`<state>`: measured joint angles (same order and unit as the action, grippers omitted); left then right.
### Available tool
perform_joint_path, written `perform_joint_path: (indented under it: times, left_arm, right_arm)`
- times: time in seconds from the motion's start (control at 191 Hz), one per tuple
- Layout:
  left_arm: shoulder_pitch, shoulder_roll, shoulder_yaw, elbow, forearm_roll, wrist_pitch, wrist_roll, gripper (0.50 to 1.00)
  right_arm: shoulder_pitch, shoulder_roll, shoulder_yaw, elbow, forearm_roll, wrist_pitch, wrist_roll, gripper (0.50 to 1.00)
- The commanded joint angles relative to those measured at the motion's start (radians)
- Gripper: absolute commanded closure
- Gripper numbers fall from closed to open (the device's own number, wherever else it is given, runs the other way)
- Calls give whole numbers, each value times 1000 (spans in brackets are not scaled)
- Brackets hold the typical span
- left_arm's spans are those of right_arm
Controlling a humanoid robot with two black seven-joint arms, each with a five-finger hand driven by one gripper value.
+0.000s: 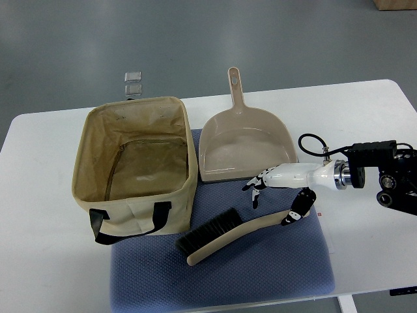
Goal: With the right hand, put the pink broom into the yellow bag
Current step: 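Lower the right hand toward the beige brush handle beside the dustpan, then close the right hand fingers around the brush handle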
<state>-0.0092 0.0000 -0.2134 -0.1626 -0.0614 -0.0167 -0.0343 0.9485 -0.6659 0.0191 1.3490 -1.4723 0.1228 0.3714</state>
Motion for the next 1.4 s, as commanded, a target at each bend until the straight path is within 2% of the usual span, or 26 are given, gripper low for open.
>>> perform_joint_path:
  times: [0.0,0.378,0.53,0.666,0.923,1.064,1.154,1.232,1.395]
  left_arm:
    - [0,0,0,0,0,0,-1,500]
    - [0,0,0,0,0,0,1,500]
    - [0,0,0,0,0,0,1,500]
    - [0,0,0,0,0,0,1,500]
    - [0,0,0,0,0,0,-1,500]
    - [0,0,0,0,0,0,1,500]
    - [0,0,-1,0,0,0,1,500]
    - [0,0,0,0,0,0,1,500]
    - [0,0,0,0,0,0,-1,500]
  right_arm:
    - [-10,8,1,-1,-6,-2,0,572]
    - [-40,25,-1,-11,-54,-22,-2,574]
    - [-42,29,-1,-17,-72,-28,-3,597]
    - [-42,28,-1,-22,-74,-29,-3,670]
    - [-40,25,-1,-22,-75,-28,-2,744]
    - [-42,26,-1,-22,-94,-28,0,828]
    - [-42,25,-1,-22,-98,-28,1,906]
    - [-39,20,1,-22,-97,-28,3,995]
    - [-39,14,1,-21,-95,-28,15,1000]
